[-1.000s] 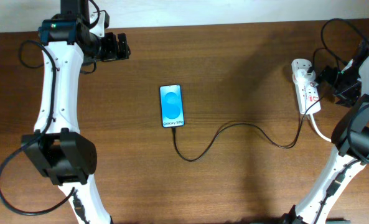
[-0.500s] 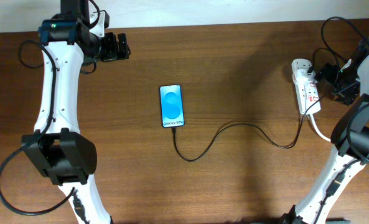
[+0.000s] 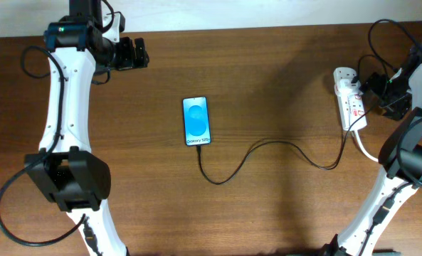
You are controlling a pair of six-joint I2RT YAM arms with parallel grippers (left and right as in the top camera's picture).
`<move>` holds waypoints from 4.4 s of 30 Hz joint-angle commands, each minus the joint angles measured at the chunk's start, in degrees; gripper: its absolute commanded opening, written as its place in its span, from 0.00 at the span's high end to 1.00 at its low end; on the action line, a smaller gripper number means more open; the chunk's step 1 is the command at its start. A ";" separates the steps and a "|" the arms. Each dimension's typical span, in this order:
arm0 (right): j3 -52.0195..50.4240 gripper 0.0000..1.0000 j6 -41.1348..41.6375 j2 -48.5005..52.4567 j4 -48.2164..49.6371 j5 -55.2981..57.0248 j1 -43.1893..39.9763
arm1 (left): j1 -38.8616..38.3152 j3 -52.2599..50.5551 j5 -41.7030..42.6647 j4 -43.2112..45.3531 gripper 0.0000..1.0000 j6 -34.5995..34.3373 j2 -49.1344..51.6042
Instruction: Plug charger to phone and switch on socket
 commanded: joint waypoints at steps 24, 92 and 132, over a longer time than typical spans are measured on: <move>-3.28 0.02 -2.51 1.73 -0.39 -1.55 1.75 | 0.02 -0.04 -0.37 0.07 0.01 -0.31 0.31; 4.00 0.02 -15.87 -58.60 -27.50 -9.09 21.66 | 0.02 -0.04 -0.37 0.07 0.01 -0.31 0.31; -26.32 0.02 -21.90 -76.11 6.64 -7.63 21.64 | 0.02 -0.04 -0.37 0.07 0.01 -0.31 0.31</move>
